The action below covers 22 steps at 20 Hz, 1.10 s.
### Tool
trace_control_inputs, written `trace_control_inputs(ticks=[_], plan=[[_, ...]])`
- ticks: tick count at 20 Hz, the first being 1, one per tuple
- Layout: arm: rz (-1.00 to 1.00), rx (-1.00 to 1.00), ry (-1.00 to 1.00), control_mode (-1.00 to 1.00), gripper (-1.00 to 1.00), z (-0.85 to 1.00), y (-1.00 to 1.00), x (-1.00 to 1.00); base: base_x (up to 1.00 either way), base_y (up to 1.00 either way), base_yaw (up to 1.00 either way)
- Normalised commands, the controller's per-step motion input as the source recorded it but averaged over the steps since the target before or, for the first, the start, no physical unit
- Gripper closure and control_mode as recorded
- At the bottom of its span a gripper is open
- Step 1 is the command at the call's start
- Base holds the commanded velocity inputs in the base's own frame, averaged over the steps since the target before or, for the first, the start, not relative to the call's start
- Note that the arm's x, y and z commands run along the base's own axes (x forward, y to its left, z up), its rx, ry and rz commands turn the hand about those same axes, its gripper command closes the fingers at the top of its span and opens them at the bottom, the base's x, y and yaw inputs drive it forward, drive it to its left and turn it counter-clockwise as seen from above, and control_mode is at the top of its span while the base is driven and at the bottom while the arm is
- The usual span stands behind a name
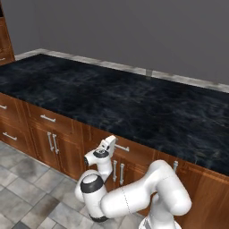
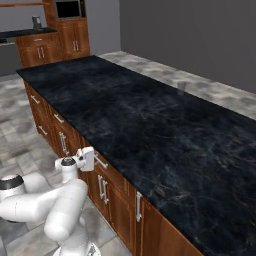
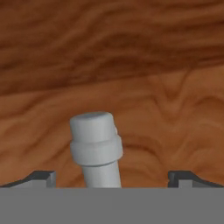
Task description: Take a straw from the drawer in front and place it inside the glass cup on the dining counter.
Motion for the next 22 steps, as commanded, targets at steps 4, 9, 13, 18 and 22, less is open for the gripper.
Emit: trace_control_inputs(ticks=[4, 9, 13, 18, 22], plan=[[0.0, -0.12, -0.07, -1.0, -1.0, -0.37, -0.01, 0.27, 0.0, 0.0, 0.0], [0.0, -0.12, -0.06, -1.0, 1.0, -0.34, 0.0, 0.29, 0.0, 0.0, 0.0], [0.0, -0.11, -0.1, -1.0, 1.0, -0.17, 0.0, 0.05, 0.0, 0.0, 0.0], [0.0, -0.06, -0.14, -1.0, 1.0, -0.01, 0.0, -0.01, 0.0, 0.0, 0.0], [0.0, -0.03, -0.14, -1.0, 1.0, 0.0, 0.0, -0.18, 0.0, 0.0, 0.0]])
